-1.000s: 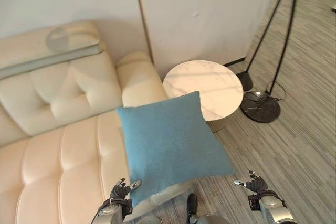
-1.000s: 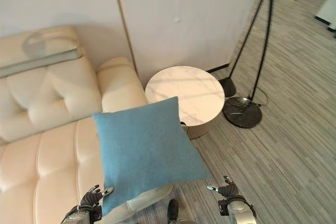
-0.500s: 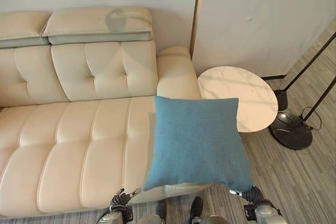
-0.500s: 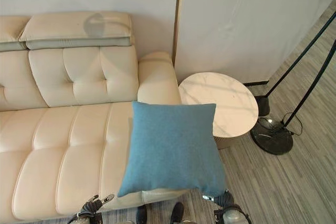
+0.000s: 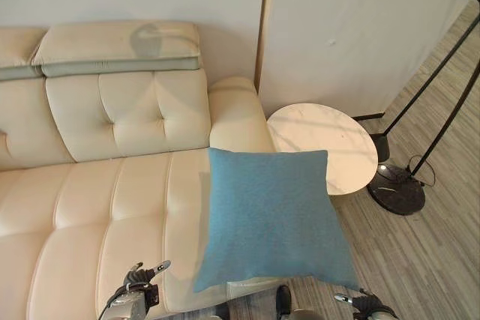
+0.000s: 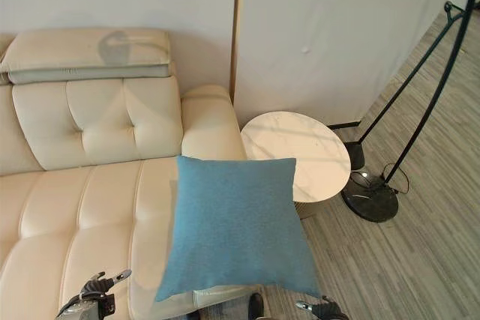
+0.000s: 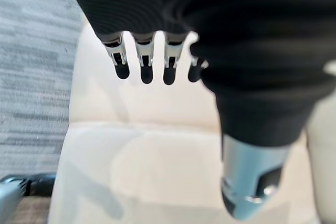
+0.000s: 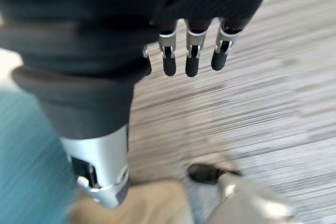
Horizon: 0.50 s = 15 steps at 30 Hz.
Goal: Pick up all the scattered cushions and arrange them neatly on the sofa.
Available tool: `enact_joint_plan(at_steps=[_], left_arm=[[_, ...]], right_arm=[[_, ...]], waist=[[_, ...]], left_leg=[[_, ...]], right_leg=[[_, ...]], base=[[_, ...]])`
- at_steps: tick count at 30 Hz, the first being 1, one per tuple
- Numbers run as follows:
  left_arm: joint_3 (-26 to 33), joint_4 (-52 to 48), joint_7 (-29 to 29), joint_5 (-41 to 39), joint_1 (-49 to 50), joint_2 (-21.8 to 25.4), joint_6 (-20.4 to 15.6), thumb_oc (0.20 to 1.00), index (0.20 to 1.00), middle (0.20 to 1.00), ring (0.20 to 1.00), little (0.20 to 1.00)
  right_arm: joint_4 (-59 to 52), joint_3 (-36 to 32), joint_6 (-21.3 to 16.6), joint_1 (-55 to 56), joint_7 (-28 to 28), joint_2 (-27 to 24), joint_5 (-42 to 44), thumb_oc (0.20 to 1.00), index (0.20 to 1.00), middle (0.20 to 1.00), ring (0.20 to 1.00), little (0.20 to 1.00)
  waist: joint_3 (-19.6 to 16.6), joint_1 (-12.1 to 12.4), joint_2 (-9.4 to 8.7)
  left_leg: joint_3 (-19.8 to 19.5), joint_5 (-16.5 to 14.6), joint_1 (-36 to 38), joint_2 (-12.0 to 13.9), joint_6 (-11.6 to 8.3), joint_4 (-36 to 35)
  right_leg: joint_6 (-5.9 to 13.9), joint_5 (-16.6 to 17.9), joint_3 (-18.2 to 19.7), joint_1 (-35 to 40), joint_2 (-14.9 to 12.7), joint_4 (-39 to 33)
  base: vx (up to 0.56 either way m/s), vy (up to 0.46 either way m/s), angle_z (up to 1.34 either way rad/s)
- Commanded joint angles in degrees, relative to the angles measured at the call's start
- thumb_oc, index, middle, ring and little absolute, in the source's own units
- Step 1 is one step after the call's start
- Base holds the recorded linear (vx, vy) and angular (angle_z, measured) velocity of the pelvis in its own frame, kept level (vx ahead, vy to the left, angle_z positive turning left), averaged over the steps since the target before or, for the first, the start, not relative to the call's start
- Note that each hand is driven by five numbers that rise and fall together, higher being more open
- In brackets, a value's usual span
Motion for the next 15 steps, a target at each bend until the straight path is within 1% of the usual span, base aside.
enact_joint_plan(at_steps=[1,5,8,11,13,15], left_arm=[[0.73,1.02,-0.58,-1.01,-3.44,4.07,-1.82,1.000,1.000,1.000,1.000,1.000],[1.13,-0.70,-0.50,-2.47,-5.08,5.49,-2.12,1.000,1.000,1.000,1.000,1.000],[0.66,-3.51,-0.09,-3.58,-6.17,4.89,-2.46,1.000,1.000,1.000,1.000,1.000],[-0.57,-4.84,0.47,-3.78,-7.03,3.93,-2.77,1.000,1.000,1.000,1.000,1.000],[-2.64,-6.96,1.28,-3.62,-7.65,2.16,-2.79,1.000,1.000,1.000,1.000,1.000],[-4.05,-8.27,1.71,-3.58,-7.85,1.08,-2.60,1.000,1.000,1.000,1.000,1.000]], right_arm=[[0.18,-2.54,0.33,-2.33,-0.51,-5.92,0.93,1.000,1.000,1.000,1.000,1.000],[-3.97,-3.82,0.65,-3.94,-0.30,-11.23,0.75,1.000,1.000,1.000,1.000,1.000],[-10.11,-3.21,0.46,-7.29,-0.97,-13.53,0.14,1.000,1.000,1.000,1.000,1.000],[-12.00,-2.10,-0.17,-9.96,-1.55,-12.73,1.05,1.000,1.000,1.000,1.000,1.000],[-12.87,0.13,-0.60,-12.79,-2.15,-9.46,2.48,1.000,1.000,1.000,1.000,1.000],[-13.25,1.82,-0.54,-14.09,-2.56,-7.32,2.67,1.000,1.000,1.000,1.000,1.000]], waist=[[-0.84,-0.35,-1.40],[-1.61,-1.02,-1.19],[-1.83,-1.13,-0.99],[-1.93,-0.95,-0.86],[-2.23,-0.53,-0.73],[-2.23,-0.33,-0.75]], left_leg=[[-1.05,-2.47,-0.42,-0.41,-0.45,0.04],[-1.36,-2.33,-0.40,-0.07,-0.97,0.04],[-1.26,-2.23,-0.47,0.11,-1.16,0.04],[-1.27,-2.20,-0.45,0.22,-1.20,0.04],[-1.34,-2.20,-0.39,0.31,-1.23,0.04],[-1.48,-2.17,-0.29,0.30,-1.21,0.04]], right_leg=[[1.25,-6.61,0.25,2.54,1.45,0.12],[0.98,-7.28,-0.40,3.03,1.56,0.12],[0.84,-7.48,-0.38,3.09,1.71,0.12],[0.71,-7.51,-0.47,3.24,1.74,0.12],[0.51,-7.68,-0.65,3.55,1.79,0.12],[0.37,-7.76,-0.85,3.77,1.82,0.12]], base=[[0.03,-0.091,0.02],[0.00,-0.070,0.01],[-0.02,-0.039,-0.03],[-0.01,-0.006,0.01],[0.00,0.000,0.00],[0.00,-0.001,0.03]])
